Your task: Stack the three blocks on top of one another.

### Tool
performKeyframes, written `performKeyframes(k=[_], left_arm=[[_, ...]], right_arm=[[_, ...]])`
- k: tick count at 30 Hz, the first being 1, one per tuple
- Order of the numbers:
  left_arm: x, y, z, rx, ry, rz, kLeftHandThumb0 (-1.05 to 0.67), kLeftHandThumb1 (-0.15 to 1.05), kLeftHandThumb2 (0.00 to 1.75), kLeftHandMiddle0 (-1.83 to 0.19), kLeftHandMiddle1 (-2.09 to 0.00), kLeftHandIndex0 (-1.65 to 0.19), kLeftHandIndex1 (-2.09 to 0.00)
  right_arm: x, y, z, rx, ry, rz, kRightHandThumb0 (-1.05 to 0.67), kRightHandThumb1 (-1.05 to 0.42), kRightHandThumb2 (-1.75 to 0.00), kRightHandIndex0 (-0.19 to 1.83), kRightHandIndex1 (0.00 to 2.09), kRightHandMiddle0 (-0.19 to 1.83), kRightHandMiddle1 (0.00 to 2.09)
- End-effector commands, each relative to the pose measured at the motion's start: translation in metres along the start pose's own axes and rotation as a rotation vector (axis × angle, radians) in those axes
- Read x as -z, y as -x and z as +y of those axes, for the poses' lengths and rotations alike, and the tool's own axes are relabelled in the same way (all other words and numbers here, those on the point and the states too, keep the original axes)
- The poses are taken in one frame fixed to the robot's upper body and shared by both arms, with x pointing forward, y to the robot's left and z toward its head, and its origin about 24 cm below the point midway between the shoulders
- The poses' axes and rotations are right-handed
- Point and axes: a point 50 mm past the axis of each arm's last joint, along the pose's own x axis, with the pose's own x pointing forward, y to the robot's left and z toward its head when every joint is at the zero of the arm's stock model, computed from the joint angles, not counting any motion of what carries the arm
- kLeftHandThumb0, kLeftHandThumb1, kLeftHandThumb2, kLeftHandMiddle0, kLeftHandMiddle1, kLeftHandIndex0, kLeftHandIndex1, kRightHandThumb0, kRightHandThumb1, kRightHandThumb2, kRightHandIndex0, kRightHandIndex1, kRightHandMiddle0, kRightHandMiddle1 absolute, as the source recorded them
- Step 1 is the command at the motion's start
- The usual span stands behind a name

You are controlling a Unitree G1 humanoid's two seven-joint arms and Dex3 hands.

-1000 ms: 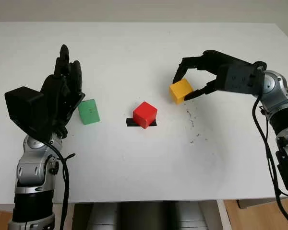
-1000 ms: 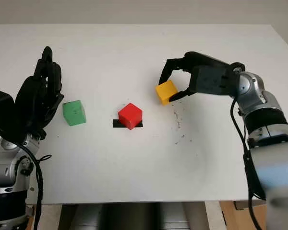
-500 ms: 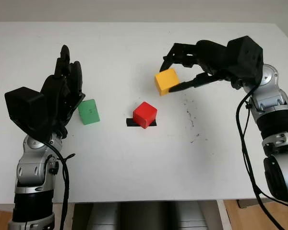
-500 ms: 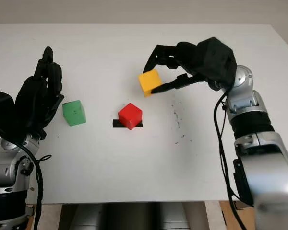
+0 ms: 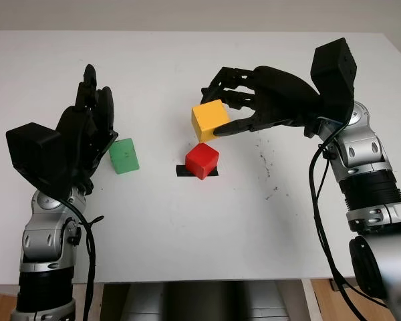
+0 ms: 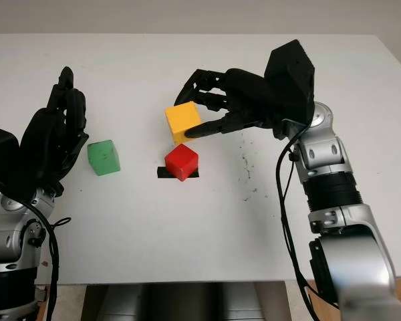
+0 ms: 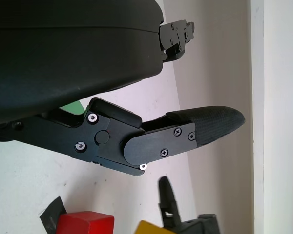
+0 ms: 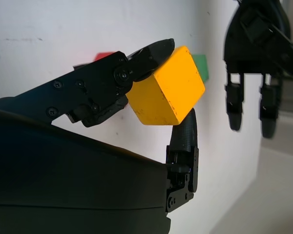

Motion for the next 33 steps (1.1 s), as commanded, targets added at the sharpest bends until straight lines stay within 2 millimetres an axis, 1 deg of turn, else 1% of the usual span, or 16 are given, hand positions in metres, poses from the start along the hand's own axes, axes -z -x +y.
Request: performKeyframes(k=[1,6,11,20,29,33], left_arm=[[-0.001,0.003,0.0,-0.001,-0.002,-0.007,-0.84,1.05,0.66,0.19,0.0,0.19,0.0],[-0.001,0.004,0.0,-0.008,0.002,-0.009,-0.84,1.05,0.65,0.19,0.0,0.19,0.0],[-0.002,0.005,0.001,-0.017,0.002,-0.011,-0.83,1.05,0.65,0.19,0.0,0.19,0.0],[-0.002,0.004,0.001,-0.019,0.008,-0.01,-0.83,1.05,0.66,0.19,0.0,0.19,0.0],[-0.003,0.004,0.0,-0.022,0.003,-0.015,-0.83,1.05,0.66,0.19,0.0,0.19,0.0],[-0.002,0.005,0.0,-0.026,0.012,-0.012,-0.82,1.05,0.66,0.19,0.0,0.19,0.0]], right_arm=[[-0.006,-0.004,-0.004,-0.022,0.033,-0.007,-0.45,-0.91,-0.05,0.16,0.05,0.37,1.69],[-0.002,-0.013,-0.006,-0.057,0.046,0.021,-0.42,-0.9,-0.05,0.19,0.06,0.41,1.64],[0.002,-0.018,-0.008,-0.069,0.072,0.056,-0.42,-0.9,-0.05,0.18,0.06,0.4,1.61],[0.008,-0.023,-0.007,-0.075,0.105,0.065,-0.46,-0.91,-0.05,0.19,0.06,0.42,1.6],[0.01,-0.026,-0.004,-0.091,0.071,0.059,-0.48,-0.9,-0.05,0.21,0.07,0.43,1.59],[0.01,-0.026,-0.003,-0.104,0.088,0.058,-0.48,-0.9,-0.05,0.21,0.06,0.43,1.6]])
